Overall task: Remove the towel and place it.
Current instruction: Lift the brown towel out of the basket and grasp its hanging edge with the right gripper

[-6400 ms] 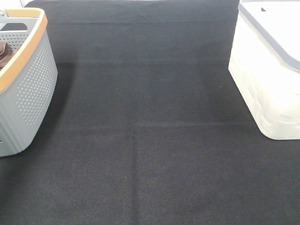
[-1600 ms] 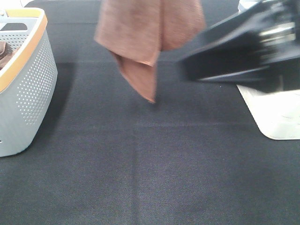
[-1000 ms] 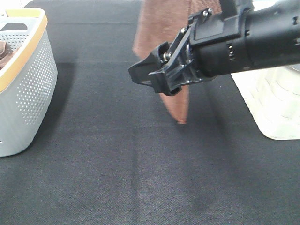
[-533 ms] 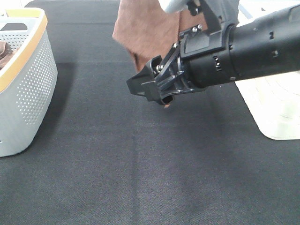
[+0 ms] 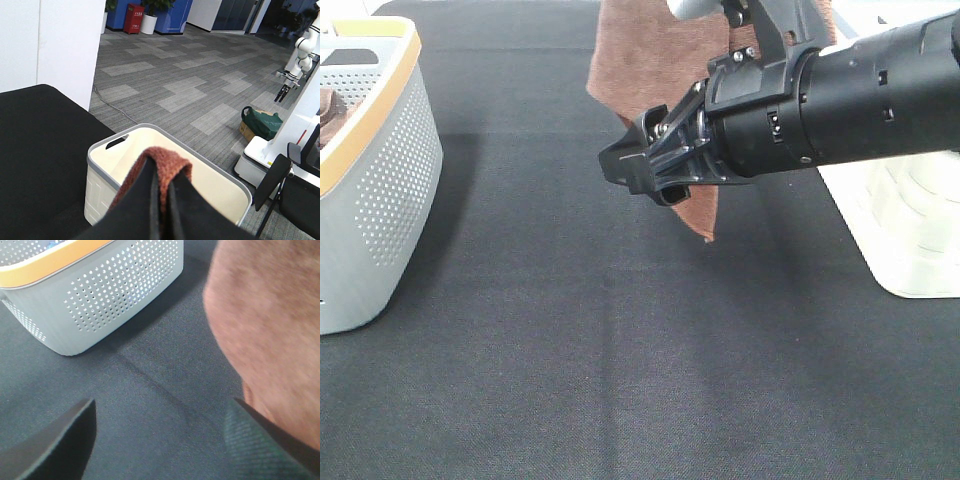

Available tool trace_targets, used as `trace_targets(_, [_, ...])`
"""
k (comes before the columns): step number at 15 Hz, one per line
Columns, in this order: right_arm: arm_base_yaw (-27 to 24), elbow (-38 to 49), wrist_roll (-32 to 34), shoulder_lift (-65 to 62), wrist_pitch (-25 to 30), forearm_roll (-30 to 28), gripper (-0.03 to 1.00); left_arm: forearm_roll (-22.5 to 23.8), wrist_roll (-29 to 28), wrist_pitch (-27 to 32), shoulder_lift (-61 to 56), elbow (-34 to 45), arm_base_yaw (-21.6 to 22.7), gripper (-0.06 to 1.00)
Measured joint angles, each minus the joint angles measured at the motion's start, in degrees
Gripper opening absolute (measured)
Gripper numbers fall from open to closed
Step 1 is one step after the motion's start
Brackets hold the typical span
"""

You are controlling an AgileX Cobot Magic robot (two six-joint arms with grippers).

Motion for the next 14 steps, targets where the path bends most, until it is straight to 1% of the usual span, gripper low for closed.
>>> trace_targets(2, [0.0, 1.66, 0.0, 0.0, -1.78, 0.0, 0.68, 0.4, 0.0, 0.29, 0.0, -1.32, 0.0, 0.0])
trace_targets(4, [0.0, 3.78, 0.11, 0.0, -4.87, 0.0, 0.68, 1.66, 0.0, 0.34, 0.0, -1.89, 0.0, 0.0])
trace_targets(7, [0.0, 3.95, 0.29, 0.0, -6.36, 0.0, 0.68, 2.23, 0.0, 0.69, 0.0, -1.89, 0.0, 0.0])
trace_targets(9, [0.0, 3.95, 0.29, 0.0, -8.71, 0.0, 0.68, 2.46, 0.0, 0.8, 0.0, -1.89, 0.0, 0.0])
trace_targets(14, [0.0, 3.95, 0.29, -0.06, -10.43, 0.17, 0.68, 2.52, 0.0, 1.26, 0.0, -1.89, 0.0, 0.0])
